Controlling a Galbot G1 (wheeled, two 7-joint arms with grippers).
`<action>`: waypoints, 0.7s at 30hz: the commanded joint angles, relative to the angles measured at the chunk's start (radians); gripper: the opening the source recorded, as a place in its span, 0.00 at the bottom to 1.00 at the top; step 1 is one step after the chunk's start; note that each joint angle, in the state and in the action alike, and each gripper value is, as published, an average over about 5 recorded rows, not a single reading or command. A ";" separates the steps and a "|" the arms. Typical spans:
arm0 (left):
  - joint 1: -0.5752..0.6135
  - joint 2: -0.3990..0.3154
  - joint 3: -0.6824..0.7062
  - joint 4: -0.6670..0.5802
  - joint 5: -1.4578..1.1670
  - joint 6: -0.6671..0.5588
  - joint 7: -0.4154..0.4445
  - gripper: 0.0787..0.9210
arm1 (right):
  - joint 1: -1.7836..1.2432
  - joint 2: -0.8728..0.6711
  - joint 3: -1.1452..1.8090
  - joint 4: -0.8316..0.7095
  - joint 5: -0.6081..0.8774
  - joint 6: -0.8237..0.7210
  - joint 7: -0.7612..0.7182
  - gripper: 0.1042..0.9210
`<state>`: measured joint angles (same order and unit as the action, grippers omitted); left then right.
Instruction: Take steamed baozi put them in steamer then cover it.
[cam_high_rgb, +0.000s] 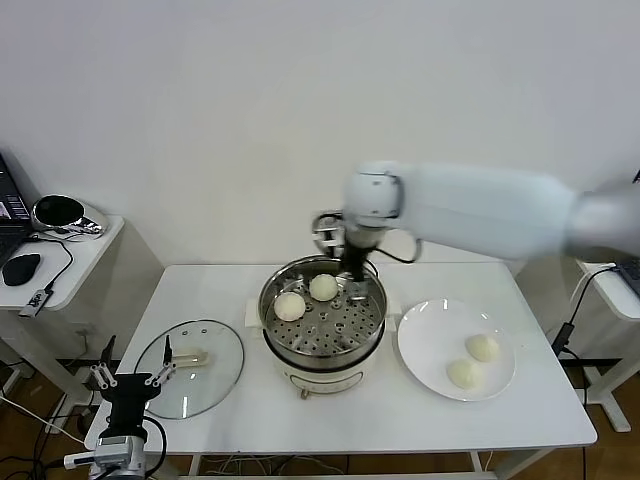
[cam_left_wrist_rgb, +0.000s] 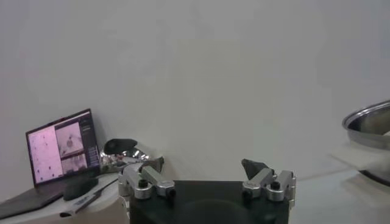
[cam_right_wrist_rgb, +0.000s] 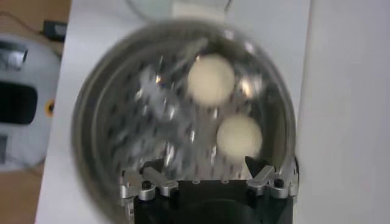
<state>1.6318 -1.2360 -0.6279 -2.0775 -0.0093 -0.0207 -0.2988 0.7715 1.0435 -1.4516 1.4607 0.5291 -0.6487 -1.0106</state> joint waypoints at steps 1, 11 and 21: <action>0.005 -0.003 0.006 -0.007 0.015 0.001 0.000 0.88 | 0.044 -0.544 -0.070 0.274 -0.239 0.145 -0.118 0.88; 0.016 -0.021 0.012 -0.008 0.037 0.001 -0.001 0.88 | -0.345 -0.648 0.167 0.213 -0.448 0.323 -0.107 0.88; 0.035 -0.031 -0.002 -0.005 0.047 0.000 -0.002 0.88 | -0.679 -0.579 0.431 0.052 -0.610 0.376 -0.089 0.88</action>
<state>1.6631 -1.2645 -0.6246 -2.0850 0.0342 -0.0203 -0.2999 0.4428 0.5186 -1.2641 1.6059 0.1178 -0.3674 -1.0912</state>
